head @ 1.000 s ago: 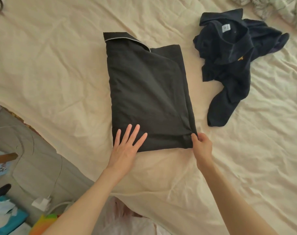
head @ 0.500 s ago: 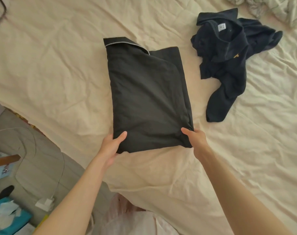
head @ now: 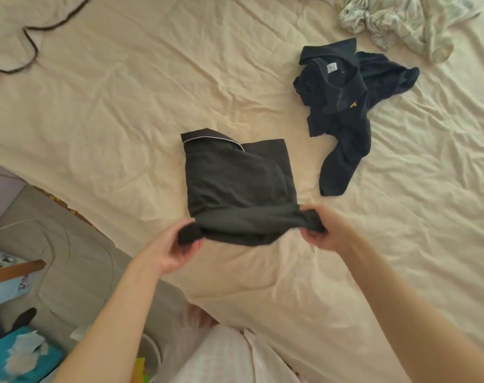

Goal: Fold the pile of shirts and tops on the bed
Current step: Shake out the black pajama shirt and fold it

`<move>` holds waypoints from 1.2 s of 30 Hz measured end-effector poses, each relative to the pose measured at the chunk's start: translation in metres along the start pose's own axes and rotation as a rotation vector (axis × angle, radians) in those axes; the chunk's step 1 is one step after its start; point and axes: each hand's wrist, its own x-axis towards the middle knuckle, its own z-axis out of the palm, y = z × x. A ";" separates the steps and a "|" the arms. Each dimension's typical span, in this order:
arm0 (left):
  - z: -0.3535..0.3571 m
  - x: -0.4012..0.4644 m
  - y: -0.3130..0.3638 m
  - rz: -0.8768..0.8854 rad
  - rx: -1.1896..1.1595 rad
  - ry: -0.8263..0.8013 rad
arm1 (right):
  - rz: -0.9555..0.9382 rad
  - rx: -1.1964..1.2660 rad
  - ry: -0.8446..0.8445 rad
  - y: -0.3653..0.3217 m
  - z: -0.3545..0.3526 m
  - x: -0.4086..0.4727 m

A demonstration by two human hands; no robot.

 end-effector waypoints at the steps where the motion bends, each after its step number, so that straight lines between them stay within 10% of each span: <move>1: 0.009 0.000 0.015 0.043 -0.026 0.006 | -0.072 0.007 -0.008 -0.017 0.012 -0.004; 6: 0.051 0.017 0.070 0.544 0.337 0.305 | -0.489 -0.035 -0.031 -0.062 0.060 0.005; 11: 0.071 0.060 0.047 1.309 1.427 0.605 | -1.192 -1.185 0.255 -0.029 0.072 0.057; 18: 0.075 0.146 0.042 1.292 1.959 0.588 | -1.260 -1.679 0.351 -0.012 0.076 0.147; 24: 0.068 0.163 0.053 1.342 2.021 0.550 | -1.249 -1.638 0.310 -0.013 0.077 0.161; 29: 0.045 0.135 0.056 1.455 1.518 0.516 | -1.213 -0.985 0.351 -0.010 0.057 0.131; 36: 0.027 0.121 0.068 0.766 0.614 0.236 | -0.392 -0.465 0.008 -0.061 0.054 0.122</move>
